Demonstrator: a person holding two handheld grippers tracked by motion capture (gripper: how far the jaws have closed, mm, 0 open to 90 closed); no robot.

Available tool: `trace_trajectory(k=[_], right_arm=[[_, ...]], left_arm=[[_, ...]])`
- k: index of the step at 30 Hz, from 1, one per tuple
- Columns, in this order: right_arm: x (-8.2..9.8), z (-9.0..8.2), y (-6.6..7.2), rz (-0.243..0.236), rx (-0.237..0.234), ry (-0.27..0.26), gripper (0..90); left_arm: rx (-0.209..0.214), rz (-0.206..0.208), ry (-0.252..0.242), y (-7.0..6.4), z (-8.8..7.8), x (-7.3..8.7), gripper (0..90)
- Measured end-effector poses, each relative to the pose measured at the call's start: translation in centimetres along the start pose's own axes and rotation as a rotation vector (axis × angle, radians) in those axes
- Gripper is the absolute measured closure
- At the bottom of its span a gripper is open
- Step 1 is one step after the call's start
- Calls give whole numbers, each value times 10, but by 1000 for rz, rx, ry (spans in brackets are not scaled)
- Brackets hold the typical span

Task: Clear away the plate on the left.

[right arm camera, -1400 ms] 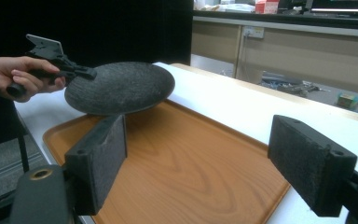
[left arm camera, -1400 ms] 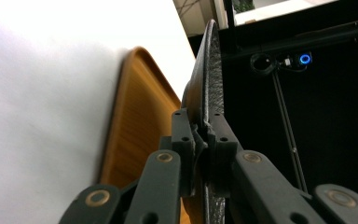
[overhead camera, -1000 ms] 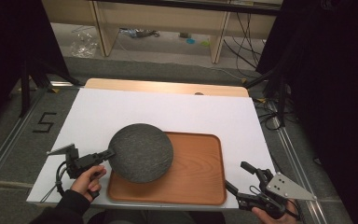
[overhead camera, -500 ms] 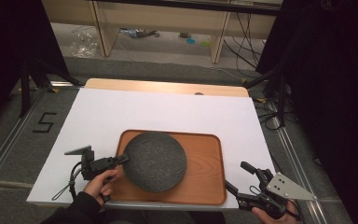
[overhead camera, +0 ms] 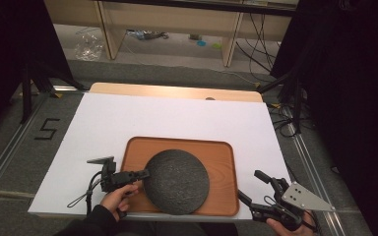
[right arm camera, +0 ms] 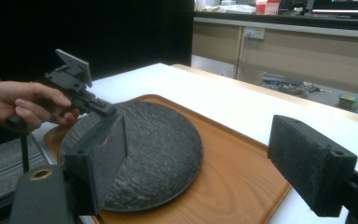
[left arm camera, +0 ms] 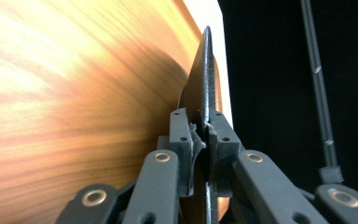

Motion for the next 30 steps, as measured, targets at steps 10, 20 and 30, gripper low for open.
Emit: trace_trajectory(k=[10,20,30], right_arm=[[2,-2,-2,-7,21,22,208],[1,-1,-1,-7,14,15,208],[2,-2,-2,-10,20,25,209]], left_arm=[[-50,55,39,5,2,7,850],[-77,63,72,8,6,13,808],[-92,137,130,12,7,17,631]])
Point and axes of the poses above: each handheld gripper's, and its own axes: z roughly forward along the jaws, x roughly out of its underside, y roughly to its left, the point moved 10 cm from there along z, roughly forward along the jaws, and after that the axes turned 13 degrees about z, right-handed, at the moved point
